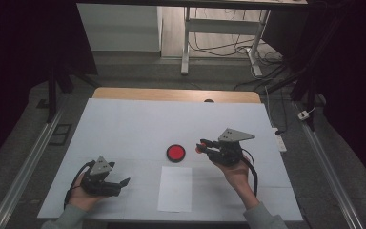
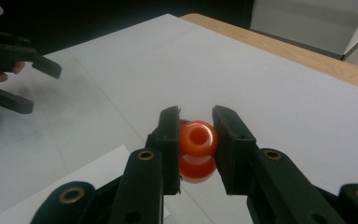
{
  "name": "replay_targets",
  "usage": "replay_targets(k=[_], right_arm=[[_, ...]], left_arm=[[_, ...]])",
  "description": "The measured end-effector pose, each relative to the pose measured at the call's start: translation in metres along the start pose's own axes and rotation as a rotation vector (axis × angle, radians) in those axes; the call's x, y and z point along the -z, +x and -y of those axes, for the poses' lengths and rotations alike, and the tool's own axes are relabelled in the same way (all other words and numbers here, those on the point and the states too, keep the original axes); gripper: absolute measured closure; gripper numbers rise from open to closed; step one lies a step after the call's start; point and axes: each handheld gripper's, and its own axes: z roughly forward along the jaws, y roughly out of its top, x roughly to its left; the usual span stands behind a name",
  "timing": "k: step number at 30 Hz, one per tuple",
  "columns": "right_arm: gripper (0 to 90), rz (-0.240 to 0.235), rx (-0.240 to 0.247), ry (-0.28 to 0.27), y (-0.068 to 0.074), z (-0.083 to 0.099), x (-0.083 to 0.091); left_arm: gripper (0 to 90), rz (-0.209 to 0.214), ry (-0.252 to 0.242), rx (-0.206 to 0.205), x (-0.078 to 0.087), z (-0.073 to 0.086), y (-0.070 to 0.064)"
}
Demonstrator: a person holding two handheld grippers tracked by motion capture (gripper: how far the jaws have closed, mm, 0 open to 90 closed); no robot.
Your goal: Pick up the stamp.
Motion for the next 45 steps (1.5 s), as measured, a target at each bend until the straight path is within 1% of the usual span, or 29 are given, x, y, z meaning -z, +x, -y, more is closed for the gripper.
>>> replay_targets(k=[11,12,13,15,22,23,24,35,38,45], right_arm=[[71.3,-0.034,0.012,0.009,0.009,-0.002,-0.005],[71.3,-0.046,0.009,0.007,0.011,-0.002,-0.006],[71.3,-0.046,0.009,0.007,0.011,-0.002,-0.006],[71.3,-0.047,0.015,0.013,0.013,-0.003,-0.007],[71.3,-0.077,0.019,0.032,0.020,-0.001,-0.014],[71.3,-0.077,0.019,0.032,0.020,-0.001,-0.014],[71.3,-0.091,0.010,0.030,0.021,0.000,-0.016],[71.3,-0.133,0.005,0.049,0.030,0.002,-0.023],[71.2,-0.155,0.000,0.053,0.034,0.003,-0.026],[71.2,-0.171,0.012,0.062,0.040,0.004,-0.029]], left_arm=[[16.3,0.000,0.000,0.001,0.000,0.000,0.000],[16.3,-0.002,0.001,-0.001,0.000,0.000,0.000],[16.4,-0.002,0.001,-0.001,0.000,0.000,0.000],[16.4,-0.001,0.001,-0.001,0.000,0.000,0.000],[16.3,0.000,0.000,0.000,0.000,0.000,0.000],[16.3,0.000,0.000,0.000,0.000,0.000,0.000],[16.3,0.000,0.000,0.000,0.000,0.000,0.000],[16.3,0.000,0.000,0.000,0.000,0.000,0.000],[16.3,0.001,-0.001,0.000,0.000,0.000,0.000],[16.4,0.001,0.000,0.000,0.000,0.000,0.000]])
